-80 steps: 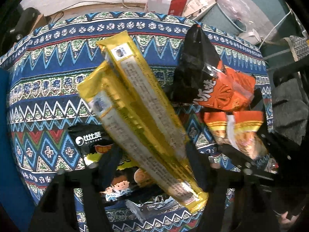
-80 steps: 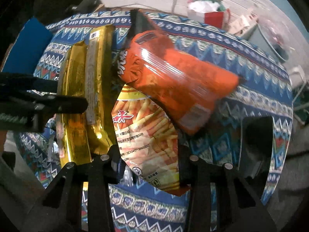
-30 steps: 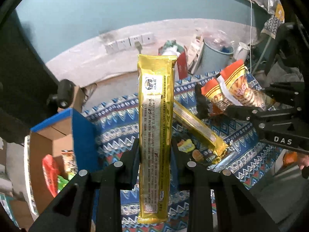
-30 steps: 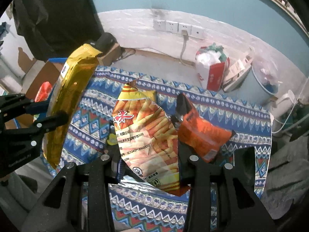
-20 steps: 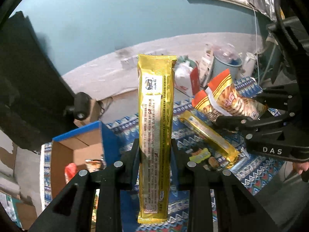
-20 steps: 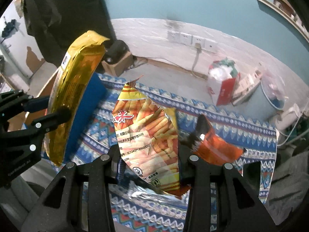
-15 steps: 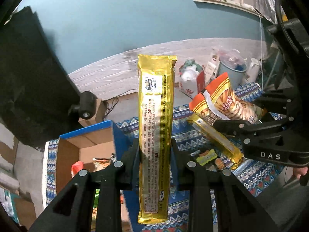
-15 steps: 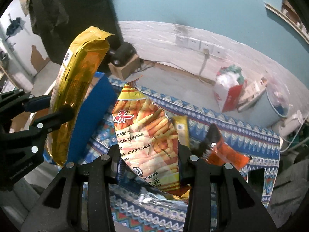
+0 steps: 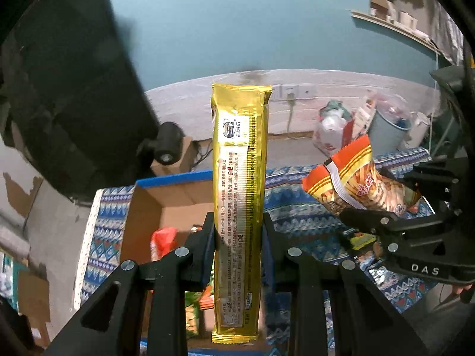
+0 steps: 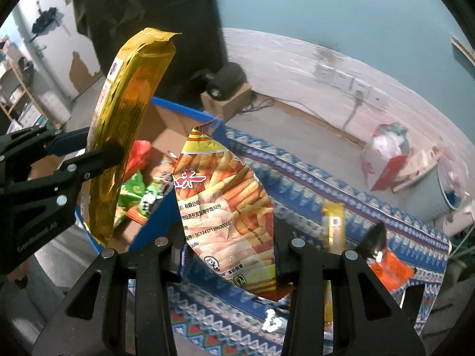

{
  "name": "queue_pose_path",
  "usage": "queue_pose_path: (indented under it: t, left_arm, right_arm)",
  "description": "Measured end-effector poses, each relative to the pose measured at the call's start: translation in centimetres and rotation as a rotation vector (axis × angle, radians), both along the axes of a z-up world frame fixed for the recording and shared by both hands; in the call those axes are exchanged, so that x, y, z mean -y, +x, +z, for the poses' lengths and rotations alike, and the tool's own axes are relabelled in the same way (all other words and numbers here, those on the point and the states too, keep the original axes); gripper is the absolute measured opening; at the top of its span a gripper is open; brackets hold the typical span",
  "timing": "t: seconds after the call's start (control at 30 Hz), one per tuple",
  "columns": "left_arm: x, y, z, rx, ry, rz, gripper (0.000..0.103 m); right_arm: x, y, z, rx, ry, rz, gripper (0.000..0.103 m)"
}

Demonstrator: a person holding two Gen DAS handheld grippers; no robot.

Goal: Organize snacks
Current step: 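Carry the wafer bar and chip bag into the box and open both grippers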

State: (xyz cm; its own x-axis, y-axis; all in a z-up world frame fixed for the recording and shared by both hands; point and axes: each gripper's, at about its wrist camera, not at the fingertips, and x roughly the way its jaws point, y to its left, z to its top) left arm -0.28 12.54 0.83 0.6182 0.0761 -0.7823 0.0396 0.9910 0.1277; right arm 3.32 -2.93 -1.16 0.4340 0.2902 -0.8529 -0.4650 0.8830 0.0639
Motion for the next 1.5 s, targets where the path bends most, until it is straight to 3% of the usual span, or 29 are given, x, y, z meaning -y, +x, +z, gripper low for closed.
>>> queue_pose_path:
  t: [0.53, 0.9, 1.03, 1.07, 1.13, 1.2, 1.5]
  left_arm:
    - [-8.1, -0.3, -5.0, -0.089, 0.022, 0.155, 0.028]
    - [-11.4, 0.0, -7.9, -0.183, -0.027, 0.256, 0.029]
    - [-11.4, 0.1, -8.2, -0.216, -0.017, 0.261, 0.030]
    - [-11.4, 0.1, -8.2, -0.218, -0.008, 0.262, 0.030]
    - [-11.3, 0.0, -7.9, -0.217, 0.010, 0.267, 0.040]
    - [-11.4, 0.0, -7.5, -0.200, 0.015, 0.276, 0.057]
    - [-8.8, 0.3, -5.6, -0.157, 0.005, 0.223, 0.067]
  right_arm:
    - [-10.0, 1.5, -3.1, -0.076, 0.008, 0.138, 0.039]
    - [-13.7, 3.3, -7.1, -0.165, 0.006, 0.187, 0.039]
    - [-14.4, 3.7, -8.2, -0.208, 0.017, 0.194, 0.041]
    - [-14.4, 3.7, -8.3, -0.217, 0.021, 0.190, 0.048]
    - [-14.0, 3.7, -8.1, -0.211, 0.020, 0.183, 0.055]
    - [-13.4, 3.7, -7.5, -0.188, 0.015, 0.174, 0.060]
    - [-8.5, 3.3, -4.1, -0.100, 0.008, 0.099, 0.073]
